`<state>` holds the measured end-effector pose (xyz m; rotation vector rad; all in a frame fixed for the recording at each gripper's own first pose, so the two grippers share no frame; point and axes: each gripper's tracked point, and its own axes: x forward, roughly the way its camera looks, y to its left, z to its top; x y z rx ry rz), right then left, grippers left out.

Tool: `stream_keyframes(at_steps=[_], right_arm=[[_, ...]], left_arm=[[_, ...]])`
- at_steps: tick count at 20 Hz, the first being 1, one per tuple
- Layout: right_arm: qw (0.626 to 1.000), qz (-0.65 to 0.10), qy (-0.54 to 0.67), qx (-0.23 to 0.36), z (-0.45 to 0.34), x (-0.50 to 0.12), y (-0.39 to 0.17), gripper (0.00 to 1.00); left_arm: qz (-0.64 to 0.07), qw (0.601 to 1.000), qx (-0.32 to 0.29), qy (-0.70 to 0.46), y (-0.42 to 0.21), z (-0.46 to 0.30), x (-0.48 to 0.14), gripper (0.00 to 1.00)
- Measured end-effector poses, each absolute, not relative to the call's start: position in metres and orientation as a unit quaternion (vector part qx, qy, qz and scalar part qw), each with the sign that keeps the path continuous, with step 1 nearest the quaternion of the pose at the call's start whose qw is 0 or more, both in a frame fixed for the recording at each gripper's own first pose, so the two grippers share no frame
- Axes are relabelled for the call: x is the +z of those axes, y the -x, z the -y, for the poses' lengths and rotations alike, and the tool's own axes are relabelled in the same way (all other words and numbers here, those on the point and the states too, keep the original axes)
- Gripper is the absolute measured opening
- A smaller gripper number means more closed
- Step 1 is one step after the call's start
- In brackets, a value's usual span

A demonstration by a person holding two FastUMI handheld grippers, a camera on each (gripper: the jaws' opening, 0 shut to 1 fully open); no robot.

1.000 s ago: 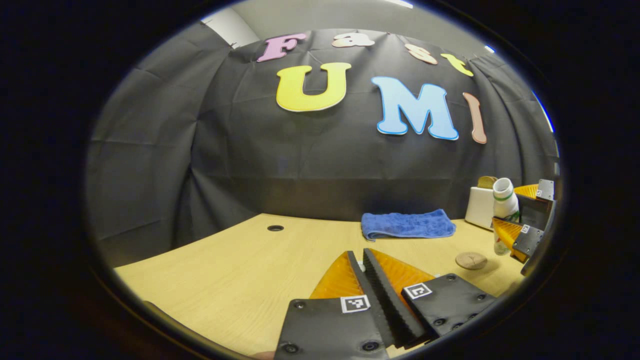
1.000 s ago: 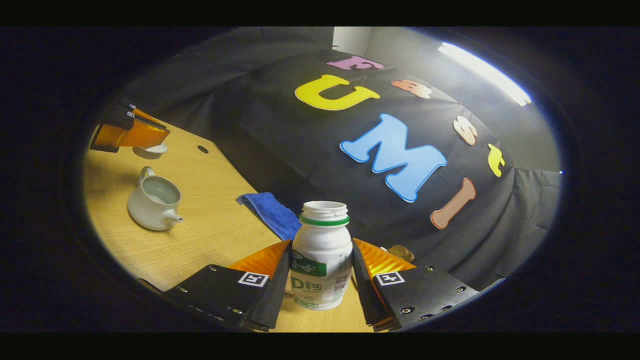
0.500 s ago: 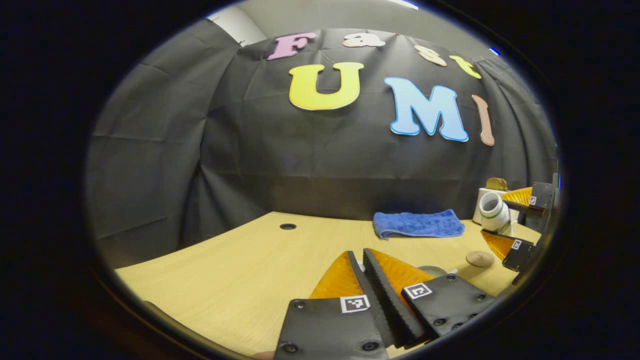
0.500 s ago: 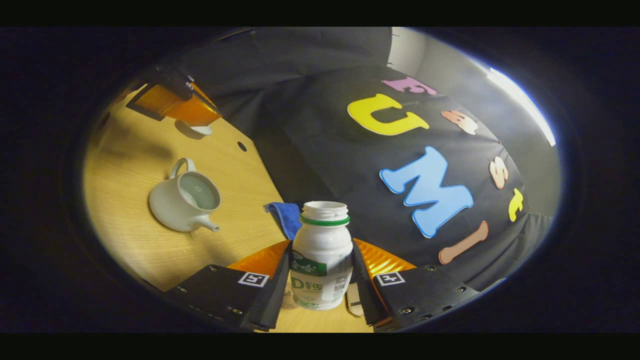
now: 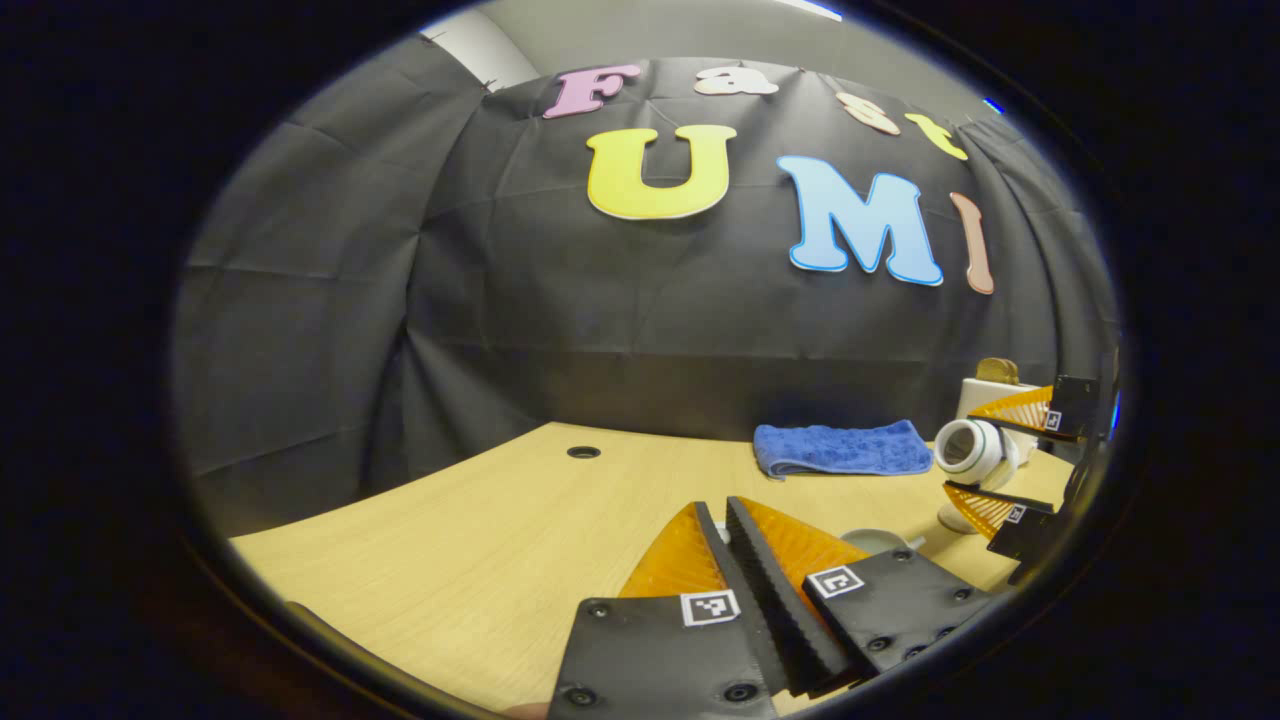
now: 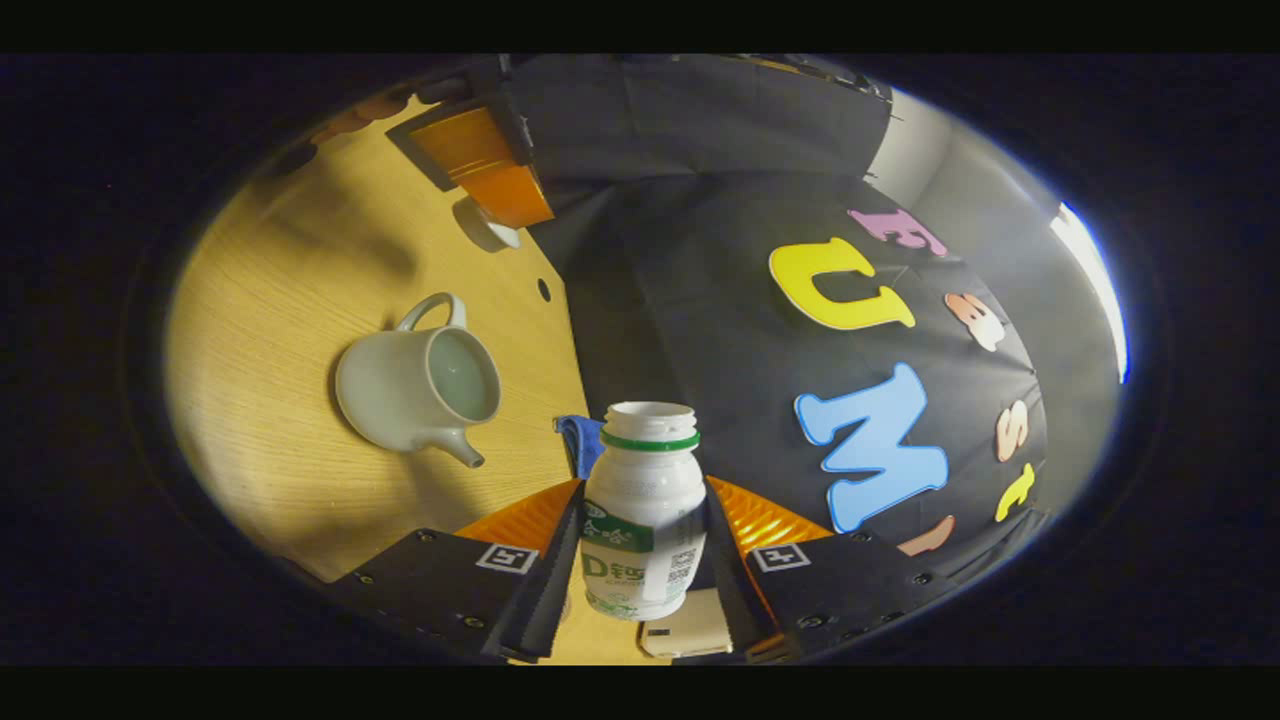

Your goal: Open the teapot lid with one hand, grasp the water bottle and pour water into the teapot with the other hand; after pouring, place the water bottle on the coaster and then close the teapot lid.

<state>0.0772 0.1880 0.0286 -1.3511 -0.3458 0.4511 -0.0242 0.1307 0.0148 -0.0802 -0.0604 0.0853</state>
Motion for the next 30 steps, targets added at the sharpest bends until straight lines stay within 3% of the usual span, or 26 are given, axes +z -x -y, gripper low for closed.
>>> stream_keyframes(at_steps=[21,30], right_arm=[[0.604,0.204,0.735,0.23,-0.208,0.02,-0.072,0.63],[0.565,0.213,0.762,0.232,-0.206,0.019,-0.072,0.63]], left_arm=[[0.028,0.998,0.041,0.04,0.026,-0.132,0.011,0.12],[0.025,0.998,0.038,0.039,0.025,-0.131,0.01,0.12]])
